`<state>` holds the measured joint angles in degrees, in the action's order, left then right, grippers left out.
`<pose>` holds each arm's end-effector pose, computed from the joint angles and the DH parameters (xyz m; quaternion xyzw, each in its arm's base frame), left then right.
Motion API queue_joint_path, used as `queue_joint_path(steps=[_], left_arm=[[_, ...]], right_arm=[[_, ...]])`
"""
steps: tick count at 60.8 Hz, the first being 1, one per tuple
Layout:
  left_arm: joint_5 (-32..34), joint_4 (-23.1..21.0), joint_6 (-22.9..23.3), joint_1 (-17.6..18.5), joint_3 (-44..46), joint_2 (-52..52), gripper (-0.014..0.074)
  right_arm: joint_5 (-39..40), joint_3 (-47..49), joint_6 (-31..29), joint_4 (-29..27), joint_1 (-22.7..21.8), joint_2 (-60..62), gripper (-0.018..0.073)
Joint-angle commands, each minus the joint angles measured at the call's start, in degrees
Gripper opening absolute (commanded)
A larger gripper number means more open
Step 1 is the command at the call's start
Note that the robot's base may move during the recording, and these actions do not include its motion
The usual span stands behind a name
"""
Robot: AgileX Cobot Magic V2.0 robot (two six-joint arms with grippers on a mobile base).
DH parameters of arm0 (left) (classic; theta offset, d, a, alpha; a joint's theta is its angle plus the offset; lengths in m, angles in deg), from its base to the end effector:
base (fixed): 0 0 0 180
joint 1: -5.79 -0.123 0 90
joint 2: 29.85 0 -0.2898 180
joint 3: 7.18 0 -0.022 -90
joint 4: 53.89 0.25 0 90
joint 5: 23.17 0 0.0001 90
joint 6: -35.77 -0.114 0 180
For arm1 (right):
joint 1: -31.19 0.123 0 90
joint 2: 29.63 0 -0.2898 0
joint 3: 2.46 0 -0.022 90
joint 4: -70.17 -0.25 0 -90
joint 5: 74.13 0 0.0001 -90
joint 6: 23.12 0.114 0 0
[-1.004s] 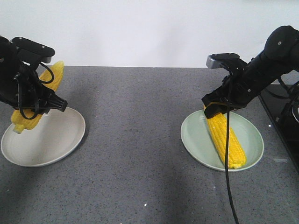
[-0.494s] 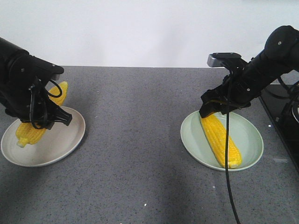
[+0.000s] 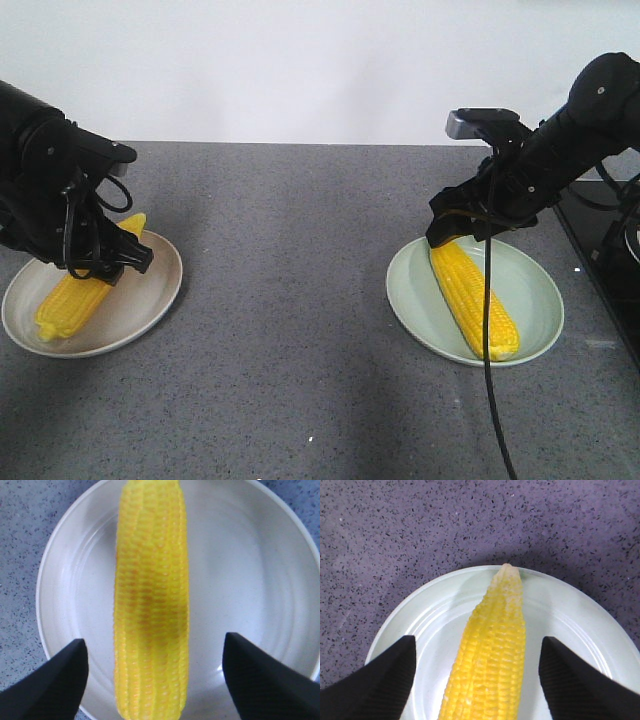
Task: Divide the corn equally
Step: 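Open both grippers and withdraw them from the cobs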
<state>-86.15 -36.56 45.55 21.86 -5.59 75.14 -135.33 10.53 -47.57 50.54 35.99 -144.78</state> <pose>0.3457 -0.0681 0.2601 0.1058 0.9773 0.1116 0.1459 0.4017 0.0674 0.2506 -0.1885 0.9585 0.1330 0.1677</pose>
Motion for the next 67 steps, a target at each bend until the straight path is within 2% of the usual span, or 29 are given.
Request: queue_joint_path(steps=[1, 9, 15, 21, 32, 41, 46, 52, 60, 67], left_arm=[[0.33, 0.79, 0.16, 0.02, 1.3, -2.41, 0.0538], [0.55, 0.63, 0.16, 0.08, 1.5, -3.08, 0.0519], [2.05, 0.56, 0.16, 0.08, 1.5, -4.8, 0.0491], [4.54, 0.35, 0.16, 0.08, 1.5, -7.58, 0.045], [9.8, -3.99, -0.39, 0.08, 1.5, -14.87, 0.0342], [14.28, -8.95, -4.0, 0.08, 1.09, -21.51, 0.0198], [17.4, -12.1, -5.77, 0.08, -0.44, -25.39, 0.0102], [24.13, -15.48, -9.04, 0.08, -6.74, -31.1, -0.0001], [32.85, -19.22, -10.33, 0.08, -19.73, -40.19, -0.0008], [40.68, -22.07, -10.33, 0.08, -32.91, -47.59, -0.0008]], right_arm=[[1.65, 1.73, -0.29, -1.45, -0.15, 4.2, 0.0507], [2.66, 1.73, -0.53, -1.98, -0.15, 7.27, 0.0487], [3.91, 1.73, -2.32, -3.15, -0.15, 10.36, 0.0428], [4.42, 1.73, -4.84, -6.46, -0.15, 13.93, 0.0309], [4.03, 1.54, -10.52, -12.89, -0.15, 19.9, -0.001], [4.11, -0.16, -14.37, -17.59, -0.15, 25.0, -0.0007], [6.01, -4.9, -17.52, -20.06, -0.15, 29.56, -0.0006], [10.31, -14.21, -22.11, -23.08, -0.15, 36.34, -0.0005], [18.0, -30.81, -29.01, -27.31, -0.15, 47.54, -0.0005], [25.84, -44.73, -31.78, -30.12, -0.15, 57.26, -0.0005]])
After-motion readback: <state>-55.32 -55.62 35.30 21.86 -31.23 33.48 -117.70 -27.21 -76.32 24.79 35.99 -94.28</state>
